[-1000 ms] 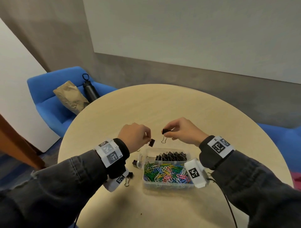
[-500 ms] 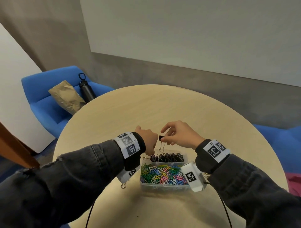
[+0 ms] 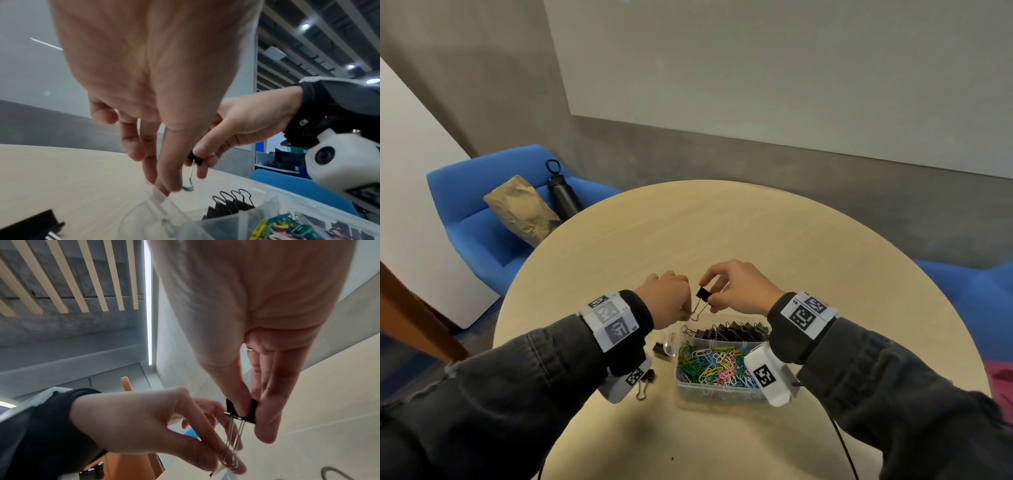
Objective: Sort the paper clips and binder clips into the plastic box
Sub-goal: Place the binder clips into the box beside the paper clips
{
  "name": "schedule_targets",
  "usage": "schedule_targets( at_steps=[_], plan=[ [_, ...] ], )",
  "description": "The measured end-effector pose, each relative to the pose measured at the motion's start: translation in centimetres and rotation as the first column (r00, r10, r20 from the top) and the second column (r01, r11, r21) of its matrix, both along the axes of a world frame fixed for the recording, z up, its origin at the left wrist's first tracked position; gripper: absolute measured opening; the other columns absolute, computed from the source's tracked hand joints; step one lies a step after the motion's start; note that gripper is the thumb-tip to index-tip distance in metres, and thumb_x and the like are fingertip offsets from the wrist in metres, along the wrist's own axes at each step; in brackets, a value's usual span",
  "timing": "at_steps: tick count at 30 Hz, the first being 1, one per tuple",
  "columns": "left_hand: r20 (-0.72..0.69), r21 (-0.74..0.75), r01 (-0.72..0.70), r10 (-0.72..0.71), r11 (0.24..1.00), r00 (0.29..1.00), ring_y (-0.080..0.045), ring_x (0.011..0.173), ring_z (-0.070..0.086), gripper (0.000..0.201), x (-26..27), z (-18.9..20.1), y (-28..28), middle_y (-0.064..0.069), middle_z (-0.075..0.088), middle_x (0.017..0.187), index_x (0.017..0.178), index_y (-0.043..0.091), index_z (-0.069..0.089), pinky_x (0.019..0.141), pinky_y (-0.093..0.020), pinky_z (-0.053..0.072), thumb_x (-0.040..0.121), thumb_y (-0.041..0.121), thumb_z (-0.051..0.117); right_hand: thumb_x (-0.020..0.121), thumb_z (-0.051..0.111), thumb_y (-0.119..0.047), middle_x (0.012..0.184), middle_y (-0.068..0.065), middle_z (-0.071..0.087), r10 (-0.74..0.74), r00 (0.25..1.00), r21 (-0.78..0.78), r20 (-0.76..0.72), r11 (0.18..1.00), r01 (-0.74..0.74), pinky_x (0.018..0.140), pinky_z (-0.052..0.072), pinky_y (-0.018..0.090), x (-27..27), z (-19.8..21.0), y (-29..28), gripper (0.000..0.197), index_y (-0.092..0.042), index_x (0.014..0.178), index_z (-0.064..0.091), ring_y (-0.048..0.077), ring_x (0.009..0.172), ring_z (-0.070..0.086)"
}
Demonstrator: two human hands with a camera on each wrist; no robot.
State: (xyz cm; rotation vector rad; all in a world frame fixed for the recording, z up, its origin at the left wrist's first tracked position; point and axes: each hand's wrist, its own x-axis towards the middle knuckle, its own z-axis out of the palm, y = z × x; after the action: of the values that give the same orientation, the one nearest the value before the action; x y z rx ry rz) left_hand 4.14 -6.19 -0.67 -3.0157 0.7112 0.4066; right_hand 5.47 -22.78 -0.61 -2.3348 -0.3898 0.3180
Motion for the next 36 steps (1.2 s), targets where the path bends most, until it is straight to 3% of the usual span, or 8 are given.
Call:
schedule_targets(
  at_steps=[7,10,12,14,20,25,30,36],
  plan=[
    [-0.01,-0.268,-0.102,0.103,0.958,0.995,-0.021,0.102,0.059,0.028,-0.4,-0.1,2.1,-0.004,0.054,0.122,0.12,0.019,0.065,0.088,-0.029,0.046,0.093,0.015,0.058,0.074,0.079,-0.013,0.078,0.005,0.071,0.077,0.997,-0.242,0.017,0.968,-0.071,0.069,0.058,0.031,0.2,-0.8,1.9,0.017,-0.013,0.086,0.067,0.019,0.075,0.071],
    [-0.029,-0.308,-0.134,0.132,0.942,0.991,-0.02,0.097,0.062,0.025,-0.6,0.1,3.3,-0.004,0.055,0.119,0.116,0.023,0.066,0.087,-0.031,0.048,0.094,0.017,0.056,0.076,0.078,-0.016,0.101,0.007,0.072,0.156,0.987,-0.328,-0.048,0.931,-0.163,0.068,0.054,0.025,0.2,-0.9,2.3,0.027,-0.011,0.102,0.072,0.019,0.091,0.067],
    [-0.024,-0.309,-0.169,0.17,0.936,0.985,-0.019,0.096,0.062,0.025,-0.6,0.3,4.2,-0.003,0.054,0.119,0.115,0.024,0.065,0.088,-0.034,0.049,0.093,0.018,0.056,0.08,0.074,-0.015,0.117,0.007,0.069,0.199,0.977,-0.359,-0.072,0.909,-0.211,0.087,0.053,0.03,0.3,-0.7,2.1,0.036,-0.011,0.116,0.068,0.02,0.106,0.064],
    [-0.018,-0.299,-0.191,0.195,0.935,0.981,-0.019,0.095,0.063,0.025,-0.7,0.2,5.0,-0.002,0.053,0.119,0.116,0.025,0.064,0.088,-0.036,0.049,0.093,0.021,0.057,0.086,0.068,-0.014,0.126,0.006,0.065,0.232,0.969,-0.368,-0.081,0.897,-0.245,0.093,0.047,0.025,0.2,-0.4,1.6,0.041,-0.012,0.126,0.061,0.018,0.112,0.061],
    [-0.113,-0.205,-0.132,0.111,0.97,0.987,-0.015,0.093,0.06,0.03,-2.0,-1.0,6.1,0.002,0.053,0.114,0.114,0.024,0.059,0.081,-0.028,0.05,0.086,0.035,0.066,0.093,0.058,-0.017,0.118,-0.002,0.068,0.195,0.98,-0.272,0.034,0.946,-0.179,0.087,0.043,0.021,-1.1,2.0,-2.3,0.036,-0.017,0.129,0.058,0.012,0.103,0.062],
    [-0.173,-0.136,-0.095,0.07,0.986,0.982,-0.014,0.092,0.058,0.035,-2.8,-3.0,5.9,0.005,0.052,0.114,0.113,0.025,0.058,0.078,-0.027,0.047,0.084,0.043,0.066,0.09,0.063,-0.026,0.102,-0.007,0.066,0.024,0.991,-0.341,0.13,0.94,0.022,0.067,0.04,0.013,-3.2,2.8,-9.3,0.018,-0.025,0.108,0.065,0.008,0.09,0.062],
    [-0.133,-0.094,-0.087,0.075,0.992,0.988,-0.011,0.084,0.051,0.037,-2.6,-3.6,5.5,0.009,0.05,0.103,0.101,0.028,0.058,0.068,-0.025,0.041,0.078,0.056,0.066,0.07,0.078,-0.044,0.106,-0.008,0.054,-0.132,0.981,-0.666,-0.145,0.746,0.002,0.074,0.043,0.02,-7.1,0.0,-15.0,0.041,-0.03,0.102,0.056,0.009,0.093,0.053],
    [-0.069,-0.023,-0.104,0.103,0.994,0.992,-0.017,0.085,0.054,0.033,-2.3,-4.0,4.4,0.008,0.051,0.089,0.082,0.028,0.05,0.065,-0.028,0.038,0.078,0.058,0.063,0.061,0.083,-0.04,0.09,-0.011,0.053,-0.108,0.982,-0.607,-0.157,0.795,-0.01,0.061,0.039,0.019,-9.1,-2.8,-15.7,0.04,-0.03,0.082,0.052,0.007,0.079,0.054]
  ],
)
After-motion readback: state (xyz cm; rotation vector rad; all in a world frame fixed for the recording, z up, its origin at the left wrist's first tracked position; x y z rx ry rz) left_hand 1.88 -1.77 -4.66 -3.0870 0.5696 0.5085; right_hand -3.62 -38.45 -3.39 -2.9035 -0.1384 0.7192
